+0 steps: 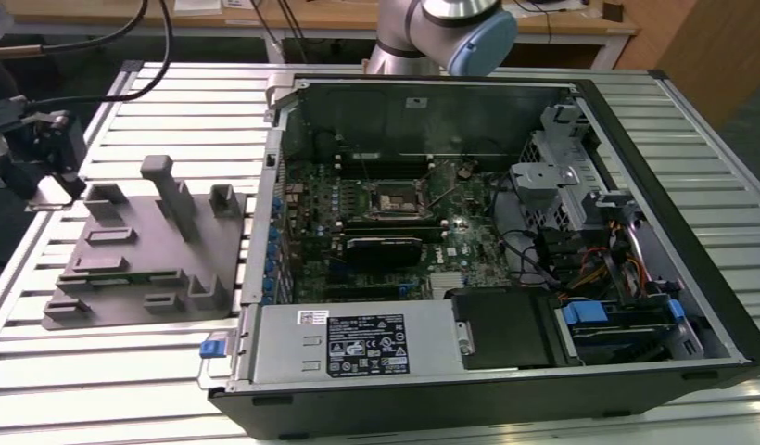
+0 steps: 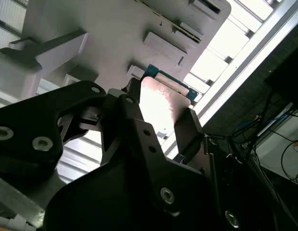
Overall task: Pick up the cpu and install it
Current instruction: 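Pick up the cpu and move it towards the insertion slot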
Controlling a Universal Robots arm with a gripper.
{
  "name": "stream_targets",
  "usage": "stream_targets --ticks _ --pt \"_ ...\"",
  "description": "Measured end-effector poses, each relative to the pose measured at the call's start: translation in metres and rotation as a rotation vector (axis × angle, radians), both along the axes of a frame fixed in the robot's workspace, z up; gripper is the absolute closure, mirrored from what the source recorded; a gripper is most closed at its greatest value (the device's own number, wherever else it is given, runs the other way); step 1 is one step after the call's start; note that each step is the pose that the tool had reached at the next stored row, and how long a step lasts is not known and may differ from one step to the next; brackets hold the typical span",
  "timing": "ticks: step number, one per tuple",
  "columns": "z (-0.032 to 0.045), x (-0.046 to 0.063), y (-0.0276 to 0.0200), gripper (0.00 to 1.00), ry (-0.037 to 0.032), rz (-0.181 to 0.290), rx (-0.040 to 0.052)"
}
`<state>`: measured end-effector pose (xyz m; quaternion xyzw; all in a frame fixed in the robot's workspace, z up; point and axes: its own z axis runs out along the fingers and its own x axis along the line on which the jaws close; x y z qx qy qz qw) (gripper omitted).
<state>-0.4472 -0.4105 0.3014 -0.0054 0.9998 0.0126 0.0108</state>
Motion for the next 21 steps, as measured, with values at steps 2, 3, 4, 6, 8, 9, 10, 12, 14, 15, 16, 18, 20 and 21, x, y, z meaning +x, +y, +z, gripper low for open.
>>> stream_targets --ticks 2,3,4,6,8,9,10,12,14,15,16,18,20,21 --pt "0.0084 0.000 0.0000 0.47 0.0001 0.000 0.0002" --pt "0.0123 0.000 0.0000 0.47 0.0000 0.000 0.0004" --pt "0.0166 0.000 0.0000 0.47 0.0000 0.000 0.0004" --pt "0.0256 0.000 0.0000 0.47 0.0000 0.000 0.0007" --pt "0.0345 0.000 0.0000 0.47 0.0000 0.000 0.0011" --pt "0.0393 0.000 0.0000 0.47 0.0000 0.000 0.0012" --pt "0.0439 0.000 0.0000 0.47 0.0002 0.000 0.0012" --pt "0.0528 0.000 0.0000 0.47 0.0000 0.000 0.0016" --pt "0.0618 0.000 0.0000 0.47 0.0000 0.000 0.0019" --pt "0.0663 0.000 0.0000 0.47 0.0001 0.000 0.0020" --pt "0.0711 0.000 0.0000 0.47 0.0000 0.000 0.0021" --pt "0.0800 0.000 0.0000 0.47 0.0001 0.000 0.0024" --pt "0.0838 0.000 0.0000 0.47 0.0001 0.000 0.0027" --pt "0.0838 0.000 0.0000 0.47 -0.0001 0.000 0.0028"
